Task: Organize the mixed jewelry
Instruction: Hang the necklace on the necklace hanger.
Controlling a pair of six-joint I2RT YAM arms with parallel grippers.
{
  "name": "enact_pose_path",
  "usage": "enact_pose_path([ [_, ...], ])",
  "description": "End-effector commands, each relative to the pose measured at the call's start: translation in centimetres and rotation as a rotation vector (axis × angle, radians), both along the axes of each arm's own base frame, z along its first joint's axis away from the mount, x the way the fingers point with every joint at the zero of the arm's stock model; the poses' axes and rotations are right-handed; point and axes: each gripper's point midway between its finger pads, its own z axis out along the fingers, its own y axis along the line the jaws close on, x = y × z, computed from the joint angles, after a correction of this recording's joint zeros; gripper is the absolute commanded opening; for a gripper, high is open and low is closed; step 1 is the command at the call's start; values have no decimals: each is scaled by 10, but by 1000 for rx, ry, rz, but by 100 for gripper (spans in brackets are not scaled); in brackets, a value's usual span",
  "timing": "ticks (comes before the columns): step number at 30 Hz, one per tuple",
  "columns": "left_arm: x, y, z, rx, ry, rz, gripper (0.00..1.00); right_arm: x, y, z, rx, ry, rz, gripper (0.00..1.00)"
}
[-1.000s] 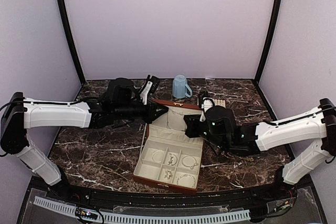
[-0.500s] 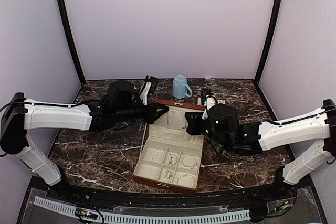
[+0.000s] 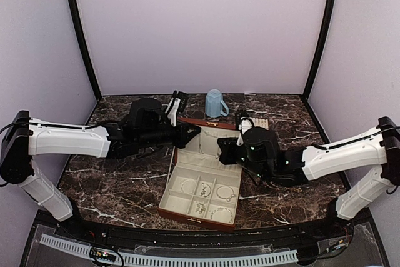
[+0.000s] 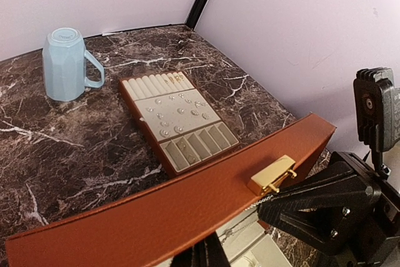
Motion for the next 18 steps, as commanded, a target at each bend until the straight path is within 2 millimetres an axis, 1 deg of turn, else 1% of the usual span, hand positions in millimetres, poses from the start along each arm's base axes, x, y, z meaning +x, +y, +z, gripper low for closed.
enact_pose_path([
  [1, -1, 1, -6, 20, 16, 15, 0, 0, 11, 14, 53, -14, 13, 0],
  [8, -2, -3, -3, 8, 7, 6, 0, 1, 7, 21, 69, -25, 4, 0],
  [11, -1, -2, 6, -18, -14, 21, 0, 0, 3, 28, 103, -35, -3, 0],
  [13, -2, 0, 9, -35, -16, 31, 0, -1, 1, 33, 128, -44, -7, 0],
  [14, 1, 2, 11, -47, -19, 59, 0, -1, 1, 35, 137, -47, -8, 0],
  [18, -1, 1, 9, -83, 0, 87, 0, 0, 4, 37, 141, -56, -6, 0],
])
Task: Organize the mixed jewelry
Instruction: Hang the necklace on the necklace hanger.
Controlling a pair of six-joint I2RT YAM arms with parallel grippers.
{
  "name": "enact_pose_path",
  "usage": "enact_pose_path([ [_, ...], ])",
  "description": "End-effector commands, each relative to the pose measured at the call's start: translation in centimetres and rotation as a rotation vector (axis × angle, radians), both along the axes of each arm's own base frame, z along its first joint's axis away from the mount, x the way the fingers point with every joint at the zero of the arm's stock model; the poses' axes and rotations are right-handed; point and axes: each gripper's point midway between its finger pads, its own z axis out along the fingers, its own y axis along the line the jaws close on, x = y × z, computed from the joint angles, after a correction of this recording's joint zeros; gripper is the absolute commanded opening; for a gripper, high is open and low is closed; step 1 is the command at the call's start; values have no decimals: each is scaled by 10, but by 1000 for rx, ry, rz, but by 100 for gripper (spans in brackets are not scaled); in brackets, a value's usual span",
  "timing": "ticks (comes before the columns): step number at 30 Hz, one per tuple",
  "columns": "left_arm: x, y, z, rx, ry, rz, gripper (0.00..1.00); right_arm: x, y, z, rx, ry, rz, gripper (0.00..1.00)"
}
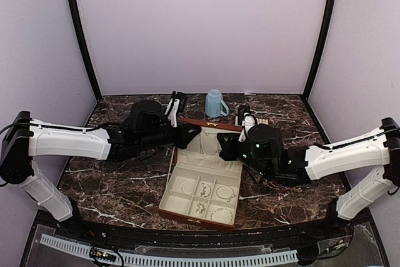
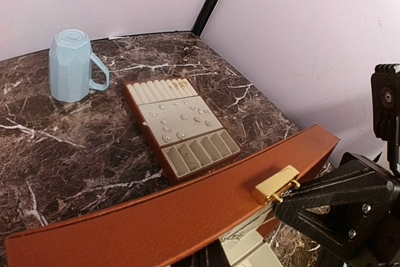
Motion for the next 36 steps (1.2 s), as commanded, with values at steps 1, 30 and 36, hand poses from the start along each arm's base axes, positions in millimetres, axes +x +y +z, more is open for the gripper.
enact_pose_path([
  [1, -1, 2, 3, -66, 11, 51, 0, 1, 3, 20, 76, -33, -8, 0],
  [30, -9, -5, -10, -124, 44, 133, 0, 4, 2, 13, 77, -27, -31, 0],
  [36, -12, -7, -17, -100, 51, 121, 0, 3, 4, 6, 54, -14, -22, 0],
])
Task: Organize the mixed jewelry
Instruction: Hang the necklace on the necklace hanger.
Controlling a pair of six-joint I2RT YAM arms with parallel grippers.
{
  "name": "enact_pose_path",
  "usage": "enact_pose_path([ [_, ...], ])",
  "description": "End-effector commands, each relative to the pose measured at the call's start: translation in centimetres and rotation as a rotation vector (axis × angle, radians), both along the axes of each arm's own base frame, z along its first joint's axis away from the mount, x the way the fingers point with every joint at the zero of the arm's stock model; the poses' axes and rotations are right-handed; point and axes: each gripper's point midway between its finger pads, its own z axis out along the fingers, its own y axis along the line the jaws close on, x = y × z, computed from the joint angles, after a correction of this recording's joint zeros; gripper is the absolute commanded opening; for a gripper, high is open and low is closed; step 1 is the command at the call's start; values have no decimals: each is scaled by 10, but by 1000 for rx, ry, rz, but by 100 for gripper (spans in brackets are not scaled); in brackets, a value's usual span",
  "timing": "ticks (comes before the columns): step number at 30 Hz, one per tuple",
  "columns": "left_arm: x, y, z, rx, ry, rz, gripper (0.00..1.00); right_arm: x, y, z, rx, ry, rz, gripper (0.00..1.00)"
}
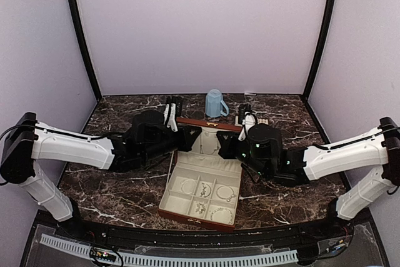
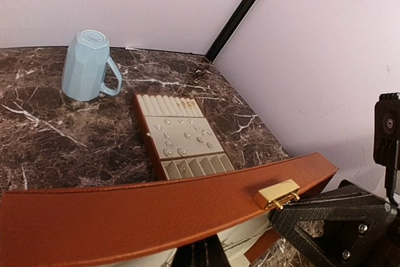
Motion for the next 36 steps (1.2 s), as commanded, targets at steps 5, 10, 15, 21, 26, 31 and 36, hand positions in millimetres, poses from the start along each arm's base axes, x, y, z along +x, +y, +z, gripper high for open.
enact_pose_path([
  [5, -11, -5, -23, 53, 33, -30, 0, -2, 5, -7, -3, 14, 10, 0],
  [10, -15, -7, -26, 74, 27, -44, 0, -3, 7, -8, -6, 18, 24, 0],
  [15, -18, -9, -25, 92, 6, -51, 0, -6, 10, -8, -2, 11, 50, 0],
  [21, -19, -12, -22, 108, -14, -58, 0, -6, 10, -7, -7, 4, 54, 0],
  [26, -21, -14, -23, 120, -19, -65, 0, -6, 10, -9, -18, 6, 58, 0],
  [31, -22, -14, -28, 130, -13, -67, 0, -6, 12, -16, -32, 16, 61, 0],
  [36, -20, -11, -29, 140, -15, -50, 0, -6, 17, -22, -57, 27, 75, 0],
])
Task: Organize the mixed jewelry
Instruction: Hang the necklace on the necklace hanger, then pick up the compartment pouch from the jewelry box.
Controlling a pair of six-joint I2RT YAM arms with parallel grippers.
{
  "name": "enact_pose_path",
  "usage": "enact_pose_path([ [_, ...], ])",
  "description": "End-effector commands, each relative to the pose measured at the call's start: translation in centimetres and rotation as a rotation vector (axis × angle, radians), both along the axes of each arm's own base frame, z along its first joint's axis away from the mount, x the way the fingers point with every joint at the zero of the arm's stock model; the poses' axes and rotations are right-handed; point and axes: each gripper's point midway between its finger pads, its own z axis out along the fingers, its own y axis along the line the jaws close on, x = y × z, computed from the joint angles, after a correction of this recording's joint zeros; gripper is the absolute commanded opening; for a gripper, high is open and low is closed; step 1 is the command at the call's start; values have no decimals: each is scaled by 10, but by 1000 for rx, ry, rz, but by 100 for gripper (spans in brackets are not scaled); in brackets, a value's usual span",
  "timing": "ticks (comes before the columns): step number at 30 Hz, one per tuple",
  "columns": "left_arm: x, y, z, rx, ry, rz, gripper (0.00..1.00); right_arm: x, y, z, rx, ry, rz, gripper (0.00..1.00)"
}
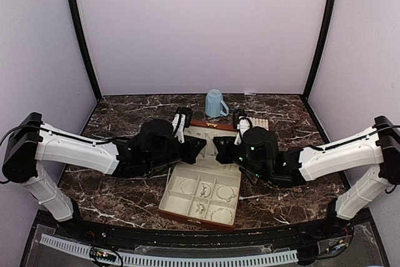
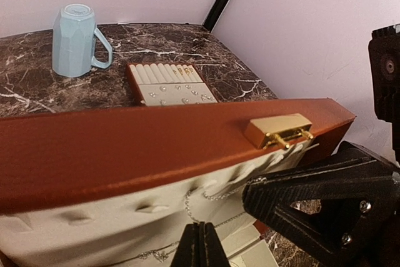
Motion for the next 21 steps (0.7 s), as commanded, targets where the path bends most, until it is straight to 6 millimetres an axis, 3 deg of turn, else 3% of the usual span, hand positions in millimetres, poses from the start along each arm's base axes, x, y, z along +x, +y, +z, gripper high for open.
enact_pose_path([
  [1, 1, 3, -1, 23, -16, 10, 0, -2, 8, -4, -12, 1, 23, 0],
  [8, 0, 6, -2, 26, -22, 13, 1, 0, 4, -4, -18, -2, 6, 0],
  [15, -8, 13, 0, 23, -55, -19, 28, 2, -2, 12, -18, -37, -17, 0],
  [21, -24, 19, -3, 92, -144, -125, 42, 2, -3, 16, -18, -44, -20, 0],
])
